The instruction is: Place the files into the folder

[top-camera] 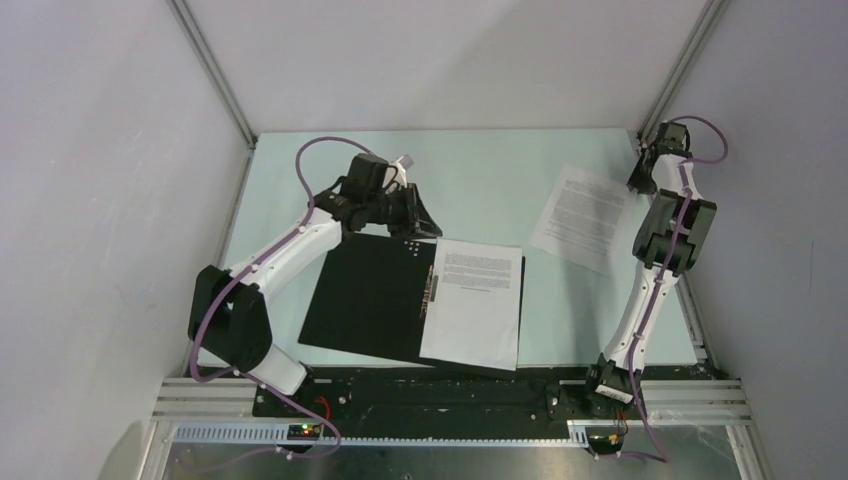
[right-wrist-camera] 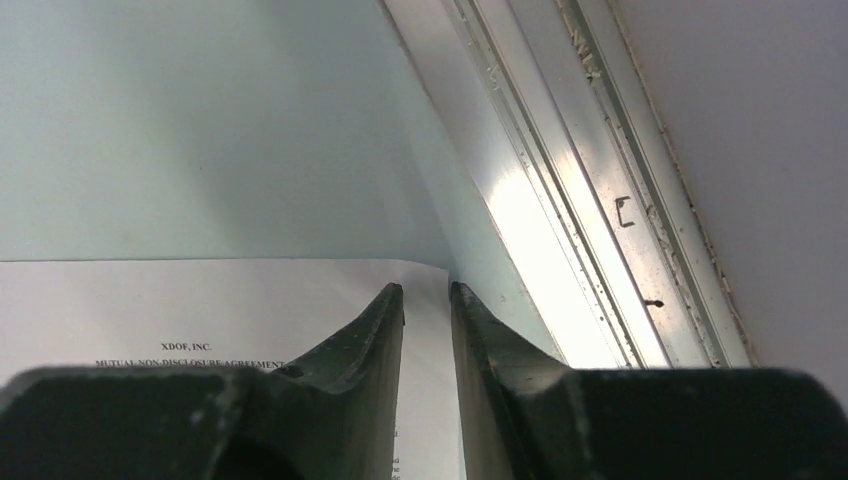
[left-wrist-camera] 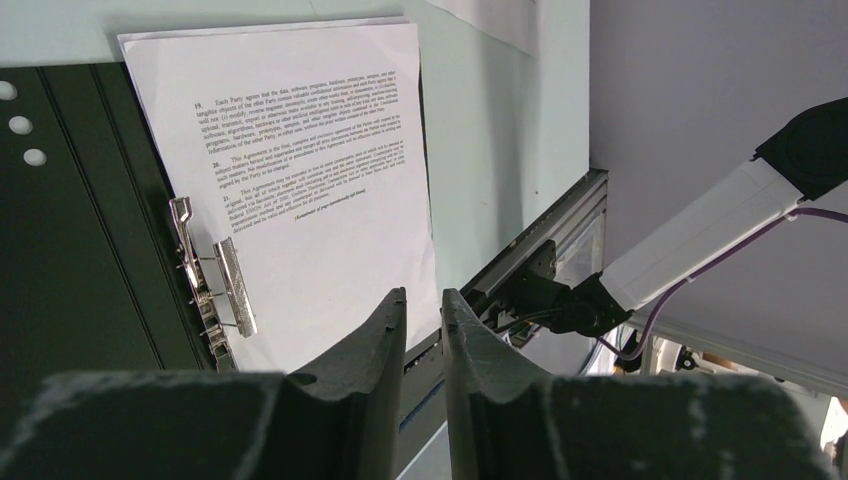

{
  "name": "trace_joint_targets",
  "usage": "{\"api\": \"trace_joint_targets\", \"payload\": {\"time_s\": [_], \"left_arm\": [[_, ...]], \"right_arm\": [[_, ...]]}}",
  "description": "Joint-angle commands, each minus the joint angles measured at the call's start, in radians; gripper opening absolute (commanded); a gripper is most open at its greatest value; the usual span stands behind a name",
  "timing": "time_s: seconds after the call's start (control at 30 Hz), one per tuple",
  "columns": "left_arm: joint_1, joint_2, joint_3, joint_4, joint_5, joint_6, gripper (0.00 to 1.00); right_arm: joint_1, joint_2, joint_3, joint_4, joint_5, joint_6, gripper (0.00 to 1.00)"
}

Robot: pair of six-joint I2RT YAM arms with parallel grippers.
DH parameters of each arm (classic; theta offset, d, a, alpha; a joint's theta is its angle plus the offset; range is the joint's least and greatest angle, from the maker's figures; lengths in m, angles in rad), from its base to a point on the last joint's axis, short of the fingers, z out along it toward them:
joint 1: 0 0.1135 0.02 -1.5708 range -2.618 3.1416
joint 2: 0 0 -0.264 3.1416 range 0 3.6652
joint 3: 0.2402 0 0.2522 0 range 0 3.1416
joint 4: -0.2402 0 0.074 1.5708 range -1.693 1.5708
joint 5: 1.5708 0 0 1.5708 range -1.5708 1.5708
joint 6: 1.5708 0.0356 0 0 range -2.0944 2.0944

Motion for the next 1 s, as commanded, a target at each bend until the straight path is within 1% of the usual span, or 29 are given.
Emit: {"api": "trace_joint_targets", "payload": {"time_s": [0.0,0.2,0.33,0.53,0.67,0.77,0.9,0.97], "left_arm": [[0.009,-0.035,-0.013,0.025,0.022,0.012,0.25],[0.01,-0.034,-0.015,0.026,0.02,0.013,0.25],[0.013,-0.033,-0.013,0.027,0.018,0.014,0.25],[0.02,-0.035,-0.015,0.026,0.003,0.014,0.25],[0.023,-0.036,-0.015,0.026,-0.011,0.014,0.26],[0.024,-0.035,-0.016,0.027,-0.029,0.01,0.26],[0.024,-0.037,-0.016,0.027,-0.057,0.0,0.26],[0.024,-0.043,-0.02,0.026,-0.078,-0.003,0.26]], "right_arm": [[0.006,-0.054,-0.002,-0.013,-0.016,0.007,0.25],[0.026,-0.069,0.013,-0.009,0.026,0.004,0.07],[0.057,-0.108,0.009,0.0,0.097,0.008,0.0],[0.148,-0.225,0.008,-0.023,0.271,0.032,0.0],[0.231,-0.351,-0.007,-0.048,0.362,0.015,0.0],[0.279,-0.433,-0.014,-0.087,0.4,0.023,0.0],[0.346,-0.557,0.015,-0.227,0.405,0.076,0.0],[0.416,-0.629,0.014,-0.28,0.402,0.099,0.0]]}}
